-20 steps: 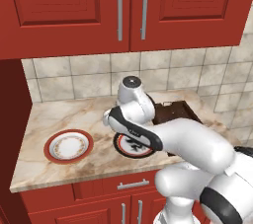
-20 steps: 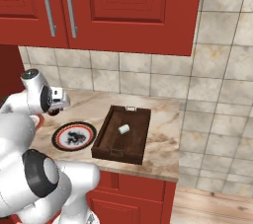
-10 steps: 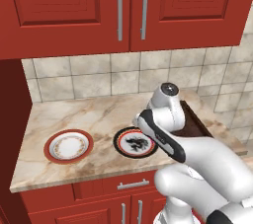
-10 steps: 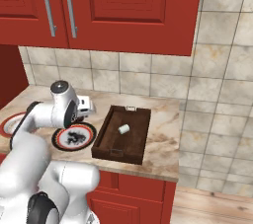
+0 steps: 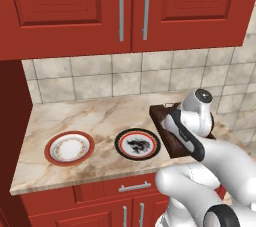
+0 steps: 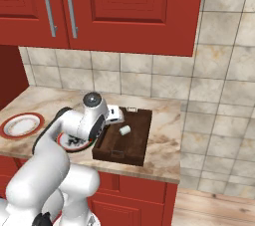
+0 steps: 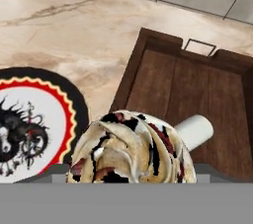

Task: Move the dessert items from the plates to the tray.

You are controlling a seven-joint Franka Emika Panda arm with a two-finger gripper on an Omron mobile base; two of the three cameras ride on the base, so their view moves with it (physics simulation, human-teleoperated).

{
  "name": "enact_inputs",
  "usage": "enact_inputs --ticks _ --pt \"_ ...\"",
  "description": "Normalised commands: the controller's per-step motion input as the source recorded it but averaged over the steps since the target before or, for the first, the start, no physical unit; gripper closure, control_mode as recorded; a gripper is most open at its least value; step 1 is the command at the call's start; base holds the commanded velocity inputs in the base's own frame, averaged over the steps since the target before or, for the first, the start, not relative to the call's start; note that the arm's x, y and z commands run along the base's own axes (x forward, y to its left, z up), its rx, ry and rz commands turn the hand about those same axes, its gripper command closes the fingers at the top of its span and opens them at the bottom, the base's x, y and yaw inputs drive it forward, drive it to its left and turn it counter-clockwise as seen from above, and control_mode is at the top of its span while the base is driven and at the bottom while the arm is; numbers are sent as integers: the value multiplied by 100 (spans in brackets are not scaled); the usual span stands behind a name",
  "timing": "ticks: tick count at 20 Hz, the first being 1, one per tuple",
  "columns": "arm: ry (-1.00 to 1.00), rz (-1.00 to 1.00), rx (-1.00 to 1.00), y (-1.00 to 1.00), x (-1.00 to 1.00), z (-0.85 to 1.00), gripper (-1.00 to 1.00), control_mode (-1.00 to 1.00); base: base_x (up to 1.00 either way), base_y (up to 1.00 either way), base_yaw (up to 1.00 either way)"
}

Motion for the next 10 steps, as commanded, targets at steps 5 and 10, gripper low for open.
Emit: enact_inputs --ticks 5,10 --pt "4 -1 -1 -18 6 -13 100 -100 0 0 0" --pt "15 -4 0 -42 1 -20 100 -100 0 0 0"
